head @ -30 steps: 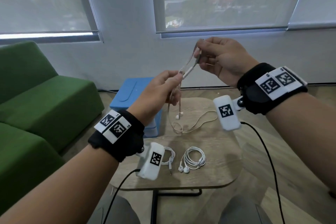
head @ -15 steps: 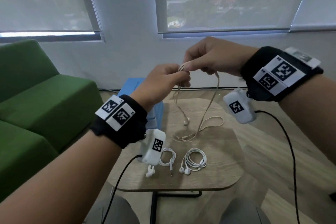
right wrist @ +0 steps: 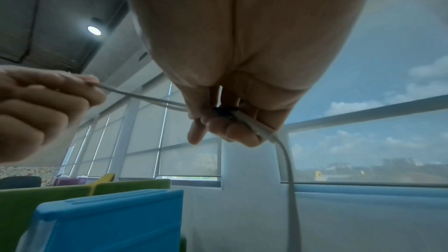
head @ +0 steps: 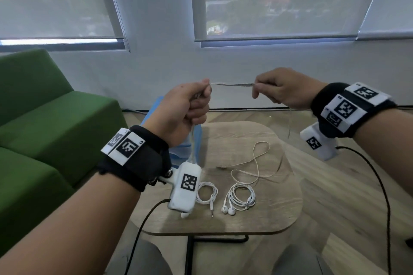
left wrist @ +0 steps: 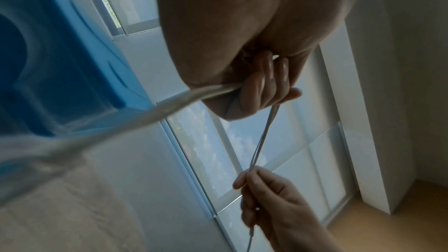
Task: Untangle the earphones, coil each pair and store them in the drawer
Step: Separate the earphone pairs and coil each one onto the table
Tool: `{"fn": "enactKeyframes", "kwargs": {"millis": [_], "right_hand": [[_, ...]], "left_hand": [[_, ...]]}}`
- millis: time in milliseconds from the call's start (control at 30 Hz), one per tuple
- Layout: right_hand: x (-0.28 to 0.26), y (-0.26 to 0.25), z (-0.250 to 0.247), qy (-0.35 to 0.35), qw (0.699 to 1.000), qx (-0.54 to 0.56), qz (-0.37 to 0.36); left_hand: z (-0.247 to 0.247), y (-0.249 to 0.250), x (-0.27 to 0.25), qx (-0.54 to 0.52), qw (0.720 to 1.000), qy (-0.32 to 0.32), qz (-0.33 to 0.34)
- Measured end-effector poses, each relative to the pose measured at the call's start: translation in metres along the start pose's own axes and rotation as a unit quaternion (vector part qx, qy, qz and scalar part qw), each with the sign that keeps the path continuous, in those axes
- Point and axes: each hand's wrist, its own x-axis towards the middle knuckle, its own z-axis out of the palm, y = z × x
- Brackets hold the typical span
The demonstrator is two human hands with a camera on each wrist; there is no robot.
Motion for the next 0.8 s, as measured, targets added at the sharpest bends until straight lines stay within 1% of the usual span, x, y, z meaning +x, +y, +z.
{"fn": "enactKeyframes", "kwargs": {"millis": [167,300,400,467,533,567,667,733,800], "right_hand": [[0.000,0.013,0.020,-0.003,0.999,0.041,0.013],[-0.004,0.017,0.040,-0.033,0.998,0.055,0.029],[-0.013,0.008,0.052,-0.087,0.992,0.079,0.034],[-0.020,-0.006,0.055,-0.131,0.987,0.084,0.027],[-0.030,-0.027,0.054,-0.170,0.983,0.075,0.013],[-0.035,-0.039,0.051,-0.190,0.978,0.089,0.005],[-0.046,-0.073,0.039,-0.240,0.949,0.203,-0.019],[-0.050,-0.090,0.025,-0.241,0.938,0.246,-0.048],[-0.049,-0.102,0.010,-0.229,0.937,0.257,-0.066]], "left_hand": [[0.002,0.015,-0.007,-0.040,0.999,-0.024,0.007],[0.003,0.021,-0.010,-0.069,0.997,-0.030,0.023],[0.001,0.017,-0.008,-0.074,0.996,0.017,0.050],[0.000,0.011,-0.005,-0.072,0.994,0.064,0.057],[-0.002,0.005,-0.002,-0.091,0.988,0.115,0.054],[-0.004,0.002,-0.001,-0.113,0.983,0.136,0.053],[-0.006,-0.006,0.001,-0.159,0.969,0.178,0.060],[-0.002,-0.010,0.001,-0.127,0.970,0.198,0.065],[0.001,-0.018,0.001,-0.019,0.977,0.199,0.081]]}}
